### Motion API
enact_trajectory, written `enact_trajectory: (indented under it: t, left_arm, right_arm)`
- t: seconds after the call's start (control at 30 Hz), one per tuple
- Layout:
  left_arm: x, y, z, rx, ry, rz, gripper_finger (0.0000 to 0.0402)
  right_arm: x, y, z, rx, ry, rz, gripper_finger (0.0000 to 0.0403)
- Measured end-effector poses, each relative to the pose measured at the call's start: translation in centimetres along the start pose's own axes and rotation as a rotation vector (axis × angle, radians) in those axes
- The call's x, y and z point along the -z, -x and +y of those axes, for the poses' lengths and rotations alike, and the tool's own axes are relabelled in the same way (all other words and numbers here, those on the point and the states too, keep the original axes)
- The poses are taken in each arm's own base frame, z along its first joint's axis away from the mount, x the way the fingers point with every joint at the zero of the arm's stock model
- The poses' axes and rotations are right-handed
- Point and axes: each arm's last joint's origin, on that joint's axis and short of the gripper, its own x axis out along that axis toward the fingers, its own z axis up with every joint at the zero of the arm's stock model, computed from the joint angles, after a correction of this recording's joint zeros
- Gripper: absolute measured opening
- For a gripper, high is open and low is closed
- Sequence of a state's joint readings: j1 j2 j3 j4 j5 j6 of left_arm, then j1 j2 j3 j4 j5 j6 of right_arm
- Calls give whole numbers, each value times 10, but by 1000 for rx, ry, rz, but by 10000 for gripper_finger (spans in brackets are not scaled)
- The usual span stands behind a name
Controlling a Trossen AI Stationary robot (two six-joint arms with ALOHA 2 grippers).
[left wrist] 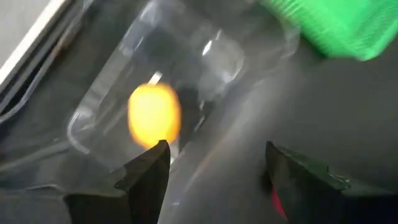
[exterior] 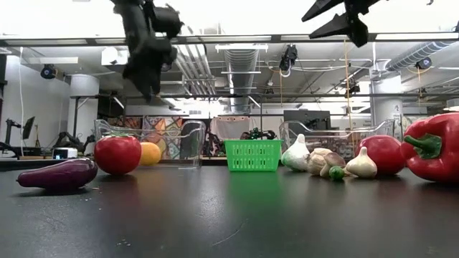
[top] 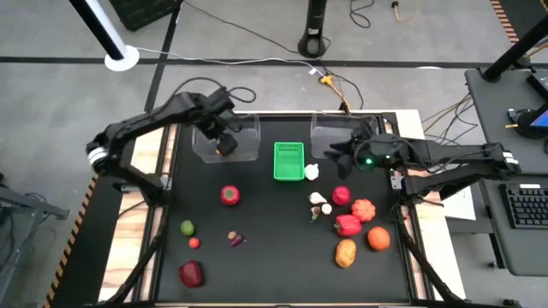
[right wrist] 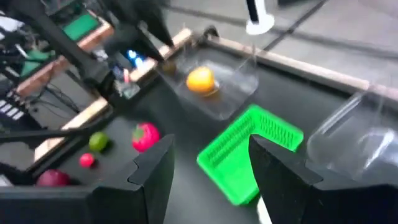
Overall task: Sort produce into baskets
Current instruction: Put the right big tomato into the left transparent bin
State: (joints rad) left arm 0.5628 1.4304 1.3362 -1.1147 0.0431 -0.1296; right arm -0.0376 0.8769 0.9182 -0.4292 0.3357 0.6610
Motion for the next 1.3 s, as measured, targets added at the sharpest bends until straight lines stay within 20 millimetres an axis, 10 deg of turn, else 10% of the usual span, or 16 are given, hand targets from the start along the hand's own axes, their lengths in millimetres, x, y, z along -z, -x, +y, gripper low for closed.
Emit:
enact_trajectory:
  t: [0.53,1.3]
  left_arm:
    - [55,76,-58,89,79,-460,244]
    - [60,71,-57,46,95,-472,244]
  right_arm:
    - [8,-11,11,442,-185,796,196]
    - [107,-71,-36,529,-267,863,333]
